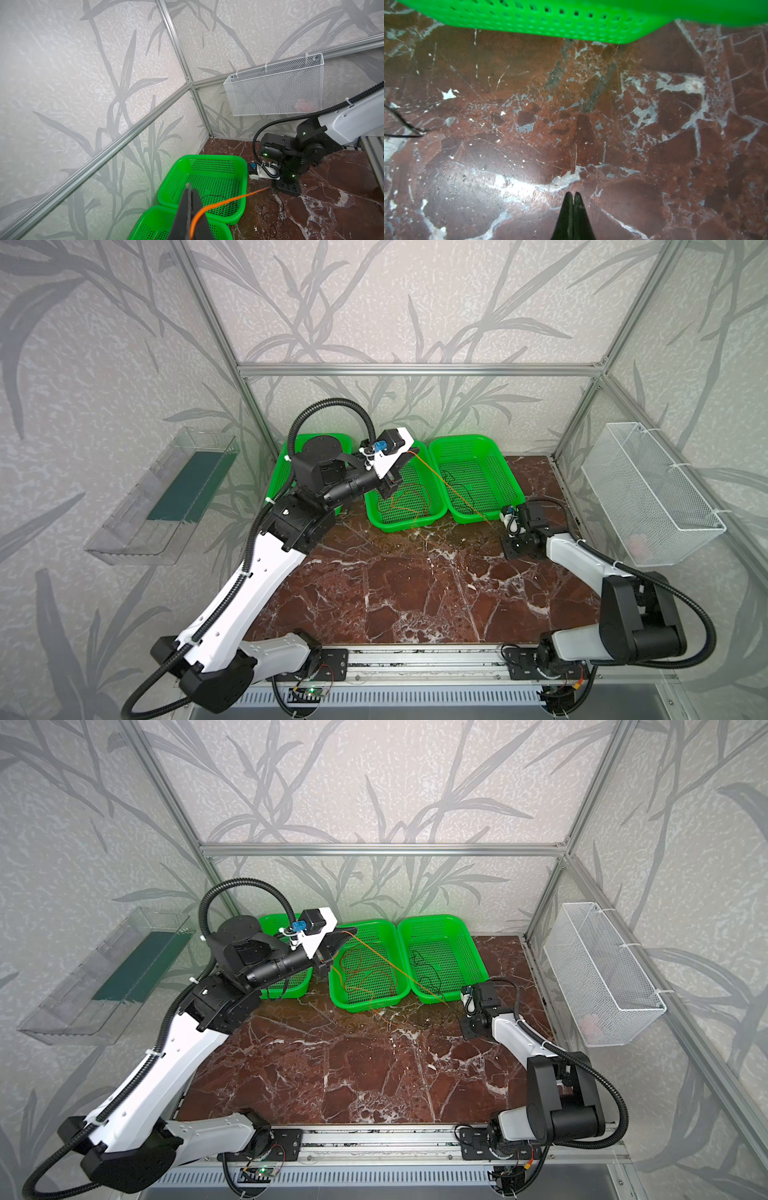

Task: Untangle the cables
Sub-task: 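Lift the orange wire high with the left gripper, pulling it from the tangle, then lower the orange wire into the basket nearest the left arm and open the left gripper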

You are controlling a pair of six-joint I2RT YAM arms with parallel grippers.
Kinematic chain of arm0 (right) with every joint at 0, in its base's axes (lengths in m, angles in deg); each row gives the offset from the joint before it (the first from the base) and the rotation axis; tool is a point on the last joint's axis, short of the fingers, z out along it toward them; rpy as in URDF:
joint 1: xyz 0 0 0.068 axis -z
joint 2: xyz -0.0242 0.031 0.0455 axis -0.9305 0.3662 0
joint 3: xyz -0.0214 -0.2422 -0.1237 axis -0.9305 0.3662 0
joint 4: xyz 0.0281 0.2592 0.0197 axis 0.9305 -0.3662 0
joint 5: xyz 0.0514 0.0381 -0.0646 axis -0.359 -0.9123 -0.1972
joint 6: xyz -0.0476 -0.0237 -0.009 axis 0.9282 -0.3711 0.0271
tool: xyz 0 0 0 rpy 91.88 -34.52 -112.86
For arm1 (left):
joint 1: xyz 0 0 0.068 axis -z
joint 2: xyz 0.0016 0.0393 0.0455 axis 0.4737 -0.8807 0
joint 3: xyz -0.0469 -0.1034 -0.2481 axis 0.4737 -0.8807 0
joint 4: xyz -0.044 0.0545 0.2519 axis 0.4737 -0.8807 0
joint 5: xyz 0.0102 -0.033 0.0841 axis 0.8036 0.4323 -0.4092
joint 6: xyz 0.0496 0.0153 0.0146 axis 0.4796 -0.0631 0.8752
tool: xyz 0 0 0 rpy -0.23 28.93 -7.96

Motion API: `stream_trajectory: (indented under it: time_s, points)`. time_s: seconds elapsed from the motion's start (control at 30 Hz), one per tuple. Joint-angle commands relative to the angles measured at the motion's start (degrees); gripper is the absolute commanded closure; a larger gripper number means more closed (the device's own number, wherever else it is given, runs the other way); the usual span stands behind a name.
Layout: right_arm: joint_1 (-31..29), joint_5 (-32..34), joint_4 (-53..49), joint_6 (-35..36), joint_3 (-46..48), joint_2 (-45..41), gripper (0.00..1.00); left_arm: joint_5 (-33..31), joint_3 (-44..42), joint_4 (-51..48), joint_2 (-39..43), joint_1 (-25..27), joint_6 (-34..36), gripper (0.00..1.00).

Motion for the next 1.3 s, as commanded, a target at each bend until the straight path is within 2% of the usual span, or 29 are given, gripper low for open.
stream_trajectory:
  time_s: [0.0,0.23,0.43,0.67,0.9,1.03,1.27]
  points:
    - [0.50,4.75,-1.58,0.70,-0.20,2.17,1.00,-2.52,5.72,2.64,2.48,-2.39,1.24,1.00]
    - [0.43,5.53,-0.99,1.09,-0.29,3.82,1.00,-5.08,14.76,0.72,0.03,-7.45,2.28,1.00]
    - [-0.77,2.75,-2.01,1.54,-0.47,1.18,1.00,-7.15,19.97,0.32,-4.19,-10.99,4.44,1.00]
    - [-1.84,2.16,-3.83,2.89,-0.27,-2.97,1.00,-12.92,22.30,2.71,-9.53,-17.27,8.41,1.00]
    - [-6.32,-1.66,-2.02,3.80,1.75,-8.07,1.00,-13.61,22.65,7.45,-14.33,-21.97,9.86,1.00]
    - [-8.34,-3.08,-3.19,4.70,1.31,-8.54,1.00,-14.08,24.59,9.49,-17.53,-25.00,10.64,1.00]
    - [-8.39,-4.83,-4.52,5.83,-0.99,-5.73,1.00,-15.15,26.39,12.75,-22.26,-28.85,13.21,1.00]
